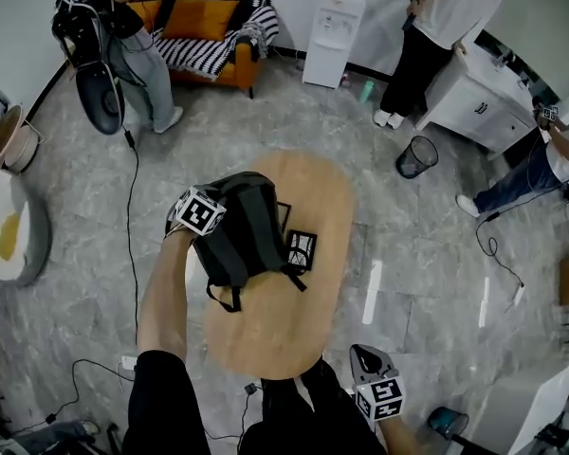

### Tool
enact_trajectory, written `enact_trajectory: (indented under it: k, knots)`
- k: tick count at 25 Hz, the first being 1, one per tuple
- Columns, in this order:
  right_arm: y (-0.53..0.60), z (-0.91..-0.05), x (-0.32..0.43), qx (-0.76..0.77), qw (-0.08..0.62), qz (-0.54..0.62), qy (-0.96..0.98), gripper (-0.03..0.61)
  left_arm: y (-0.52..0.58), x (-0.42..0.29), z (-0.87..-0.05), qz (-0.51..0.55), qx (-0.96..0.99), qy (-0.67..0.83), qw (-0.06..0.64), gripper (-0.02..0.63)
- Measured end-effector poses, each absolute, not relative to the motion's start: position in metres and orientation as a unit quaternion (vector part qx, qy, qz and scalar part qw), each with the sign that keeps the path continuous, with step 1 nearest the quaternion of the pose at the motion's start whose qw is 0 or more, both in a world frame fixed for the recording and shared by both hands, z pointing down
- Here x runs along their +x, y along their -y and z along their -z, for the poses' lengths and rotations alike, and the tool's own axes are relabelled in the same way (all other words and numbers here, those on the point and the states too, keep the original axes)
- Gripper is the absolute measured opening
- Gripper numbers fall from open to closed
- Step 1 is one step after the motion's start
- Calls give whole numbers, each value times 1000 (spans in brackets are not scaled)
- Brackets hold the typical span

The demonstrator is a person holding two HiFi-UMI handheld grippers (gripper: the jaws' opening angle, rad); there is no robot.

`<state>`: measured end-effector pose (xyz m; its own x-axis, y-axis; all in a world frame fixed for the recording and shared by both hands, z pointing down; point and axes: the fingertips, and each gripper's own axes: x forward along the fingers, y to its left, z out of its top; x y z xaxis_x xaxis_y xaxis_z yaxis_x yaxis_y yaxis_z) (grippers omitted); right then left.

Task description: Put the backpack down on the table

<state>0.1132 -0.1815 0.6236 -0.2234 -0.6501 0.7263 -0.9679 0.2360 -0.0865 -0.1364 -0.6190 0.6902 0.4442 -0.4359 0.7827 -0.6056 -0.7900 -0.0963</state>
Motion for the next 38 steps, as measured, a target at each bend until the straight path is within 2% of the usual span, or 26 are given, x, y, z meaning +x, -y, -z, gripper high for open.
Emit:
enact_trajectory:
  k: [19,38]
  knots:
    - [212,-618,71,511,261,-265,775,9,530,-118,-674,-372,883,273,84,49]
    - [200,-602,68,441,229,-237,835,9,356,-92,-679,-364,879,281,124,51]
